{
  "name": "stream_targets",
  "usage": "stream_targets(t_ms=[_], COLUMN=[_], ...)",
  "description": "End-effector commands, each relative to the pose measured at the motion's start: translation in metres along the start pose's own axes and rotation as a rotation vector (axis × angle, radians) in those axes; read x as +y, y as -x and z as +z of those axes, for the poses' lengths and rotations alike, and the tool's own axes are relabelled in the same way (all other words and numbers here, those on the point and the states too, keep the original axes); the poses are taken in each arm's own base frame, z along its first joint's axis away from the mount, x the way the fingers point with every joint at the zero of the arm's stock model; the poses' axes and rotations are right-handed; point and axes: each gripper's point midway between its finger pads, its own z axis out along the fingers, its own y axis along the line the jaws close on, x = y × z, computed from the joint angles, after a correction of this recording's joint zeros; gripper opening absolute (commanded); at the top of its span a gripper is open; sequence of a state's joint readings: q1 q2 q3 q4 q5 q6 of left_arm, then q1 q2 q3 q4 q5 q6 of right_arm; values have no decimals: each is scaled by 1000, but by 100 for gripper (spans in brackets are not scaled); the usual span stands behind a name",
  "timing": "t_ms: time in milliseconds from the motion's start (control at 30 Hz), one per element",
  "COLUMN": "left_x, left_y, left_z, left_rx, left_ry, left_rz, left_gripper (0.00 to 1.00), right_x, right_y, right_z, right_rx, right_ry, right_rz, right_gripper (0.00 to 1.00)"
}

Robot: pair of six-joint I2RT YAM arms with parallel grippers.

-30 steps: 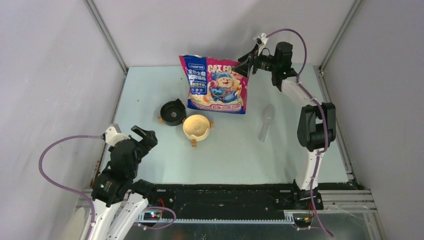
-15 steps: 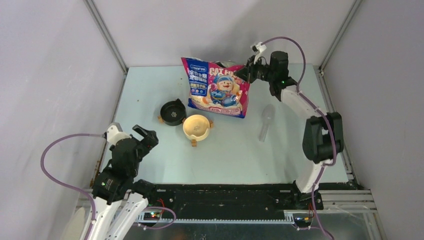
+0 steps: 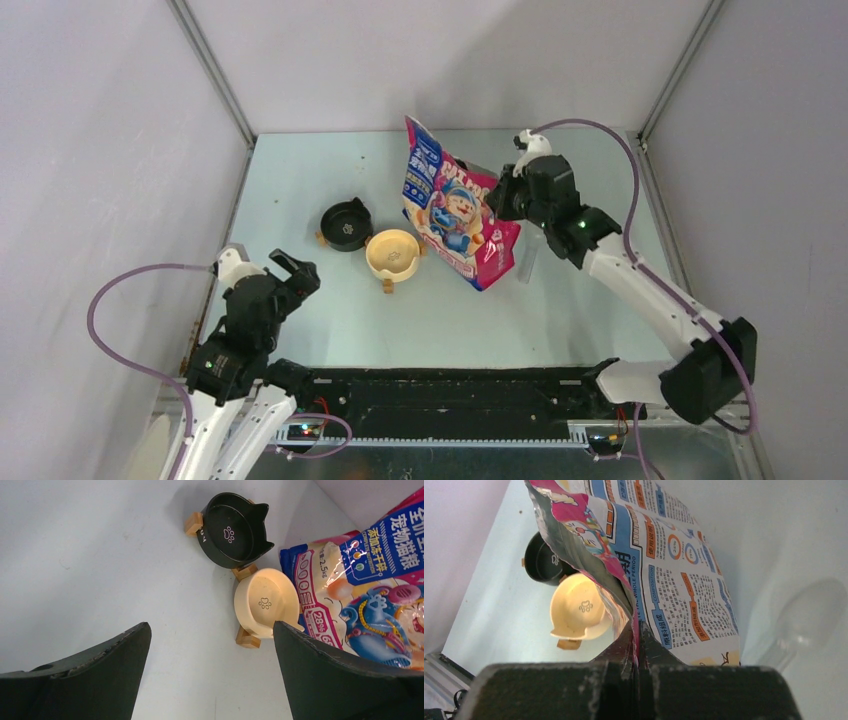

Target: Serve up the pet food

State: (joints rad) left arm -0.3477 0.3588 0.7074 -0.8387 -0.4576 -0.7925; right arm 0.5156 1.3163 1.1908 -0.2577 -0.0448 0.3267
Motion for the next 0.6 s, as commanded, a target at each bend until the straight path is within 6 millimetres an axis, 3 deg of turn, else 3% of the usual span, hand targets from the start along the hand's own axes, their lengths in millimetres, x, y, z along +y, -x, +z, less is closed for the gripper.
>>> stream_targets(t_ms=[0,167,300,333,367,400,433,467,500,533,567], left_x=[-8,-30,-97,-124,-136,-160,-170,-192,-202,-222,-232], left_y=[-1,-6,-18,-18,-24,-20,-27,-20,-27,-22,-30], left_z=[2,6,9,1,4,-7,-2,-14,-9,-22,-15], left_rx=[2,38,134,158,202,211,248,239,264,255,276], left_ry=[-39,-135,-422,-553,-587,-691,-699,-770,-767,-824,-818], left_rz=[19,25,-20,-35,-44,-48,-42,-34,-9,2,33], left_gripper=[99,99,99,99,99,99,99,99,99,99,99], right_x=[35,48,71,77,82,88,91,97,98,100,101], right_y=[39,15,-4,-11,-14,-19,-22,-25,-28,-29,-29], right_z=[-61,-86,-100,-101,-102,-103,-104,-105,-104,-104,-103], right_rx=[-181,-193,-172,-159,-153,-141,-133,-122,-115,-111,-109], right_ry=[-16,-38,36,57,77,99,115,138,144,151,152], right_rz=[102,109,140,135,134,128,125,117,113,112,109], right_gripper=[0,0,0,0,0,0,0,0,0,0,0])
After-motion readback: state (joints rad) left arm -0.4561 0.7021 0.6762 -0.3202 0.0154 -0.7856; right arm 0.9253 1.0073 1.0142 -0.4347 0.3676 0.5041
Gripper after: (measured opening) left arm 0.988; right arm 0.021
